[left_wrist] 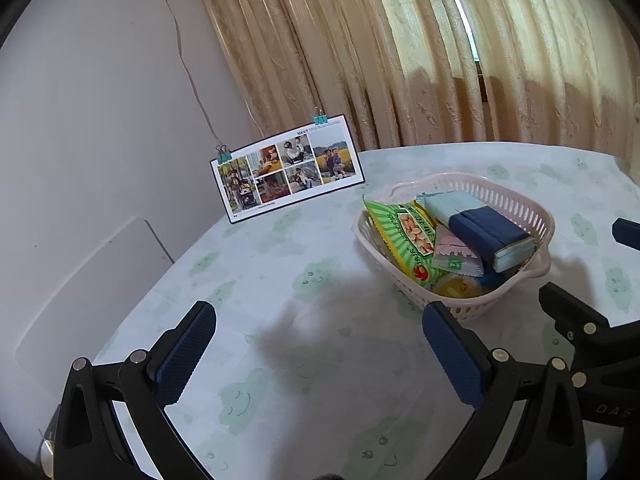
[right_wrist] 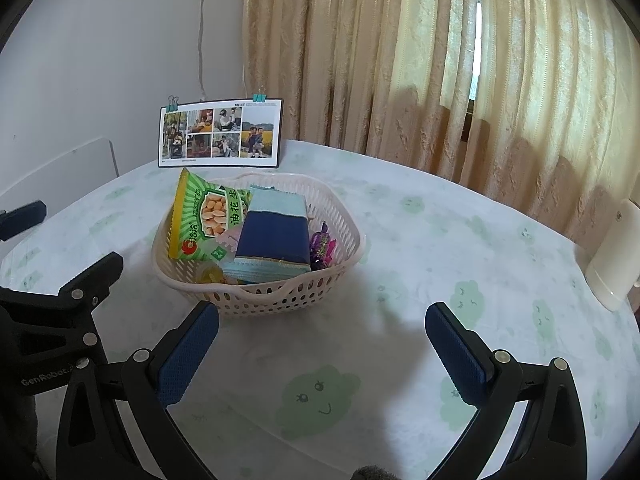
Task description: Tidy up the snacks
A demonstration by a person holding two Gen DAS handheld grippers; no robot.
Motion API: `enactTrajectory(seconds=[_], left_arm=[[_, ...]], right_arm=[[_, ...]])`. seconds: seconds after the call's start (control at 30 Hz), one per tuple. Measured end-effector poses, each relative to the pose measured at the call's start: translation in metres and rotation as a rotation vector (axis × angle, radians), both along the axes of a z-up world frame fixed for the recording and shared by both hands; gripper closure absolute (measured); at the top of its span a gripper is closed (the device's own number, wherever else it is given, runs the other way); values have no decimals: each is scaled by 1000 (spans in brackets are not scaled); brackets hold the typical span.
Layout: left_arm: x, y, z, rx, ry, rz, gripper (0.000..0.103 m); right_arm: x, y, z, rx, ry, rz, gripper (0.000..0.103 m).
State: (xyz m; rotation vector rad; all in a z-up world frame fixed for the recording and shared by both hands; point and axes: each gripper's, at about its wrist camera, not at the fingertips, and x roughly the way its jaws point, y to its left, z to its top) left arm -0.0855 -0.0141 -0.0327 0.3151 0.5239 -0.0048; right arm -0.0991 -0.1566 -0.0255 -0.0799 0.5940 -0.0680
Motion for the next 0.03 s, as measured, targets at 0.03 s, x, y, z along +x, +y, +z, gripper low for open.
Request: enactTrajectory(seconds=[0.03], left_arm=[[0,0,0,-5,4,-2,0]], right_arm=[[-1,0,-1,0,1,1,0]])
